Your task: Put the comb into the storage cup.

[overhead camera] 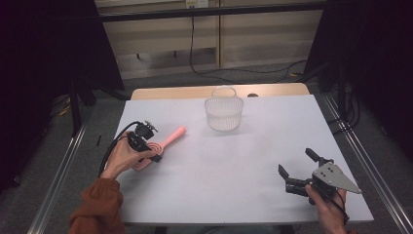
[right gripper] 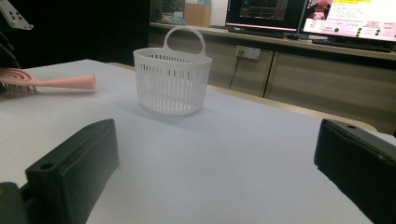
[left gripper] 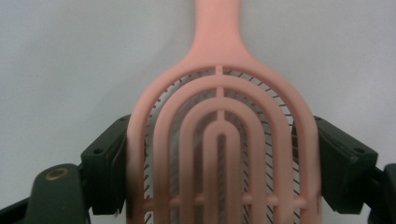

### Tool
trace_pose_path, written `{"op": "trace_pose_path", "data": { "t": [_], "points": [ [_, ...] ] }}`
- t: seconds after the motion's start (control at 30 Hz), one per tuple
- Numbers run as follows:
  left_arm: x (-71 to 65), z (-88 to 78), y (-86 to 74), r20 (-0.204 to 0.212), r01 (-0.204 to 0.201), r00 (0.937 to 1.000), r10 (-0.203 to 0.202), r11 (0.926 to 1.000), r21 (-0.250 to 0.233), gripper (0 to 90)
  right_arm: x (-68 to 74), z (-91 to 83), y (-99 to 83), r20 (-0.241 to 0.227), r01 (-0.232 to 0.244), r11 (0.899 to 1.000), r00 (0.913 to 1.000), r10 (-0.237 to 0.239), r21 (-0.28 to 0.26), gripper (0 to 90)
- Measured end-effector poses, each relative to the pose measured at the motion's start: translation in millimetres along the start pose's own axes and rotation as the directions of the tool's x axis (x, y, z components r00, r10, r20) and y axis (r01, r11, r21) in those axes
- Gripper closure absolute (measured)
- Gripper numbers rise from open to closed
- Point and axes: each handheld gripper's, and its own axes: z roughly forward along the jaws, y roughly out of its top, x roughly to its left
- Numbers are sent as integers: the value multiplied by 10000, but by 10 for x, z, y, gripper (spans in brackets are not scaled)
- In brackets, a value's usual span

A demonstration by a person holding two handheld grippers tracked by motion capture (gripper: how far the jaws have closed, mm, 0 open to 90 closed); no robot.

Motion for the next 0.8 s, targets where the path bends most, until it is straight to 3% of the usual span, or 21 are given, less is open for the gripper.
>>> {"op": "trace_pose_path", "data": {
  "t": [0.1, 0.47, 0.7, 0.8],
  "points": [
    [-26, -3, 18, -167, -207, 9996, 210, 9997, 133, 193, 0, 0, 0, -15, 6, 10000, 10000, -6, -13, 0],
    [-82, -19, 7, -477, -317, 9983, 324, 9994, 159, 196, 0, 0, 0, -10, 1, 10000, 10000, -1, -15, 0],
    [-72, -55, -7, -559, 232, 9981, -241, 9996, -167, 197, 0, 0, 0, -9, 0, 10000, 10000, 0, -18, 0],
    [-64, -71, -12, -490, 225, 9985, -231, 9996, -143, 197, -1, 1, -1, -18, -5, 10000, 10000, 5, -25, 0]
  ]
}}
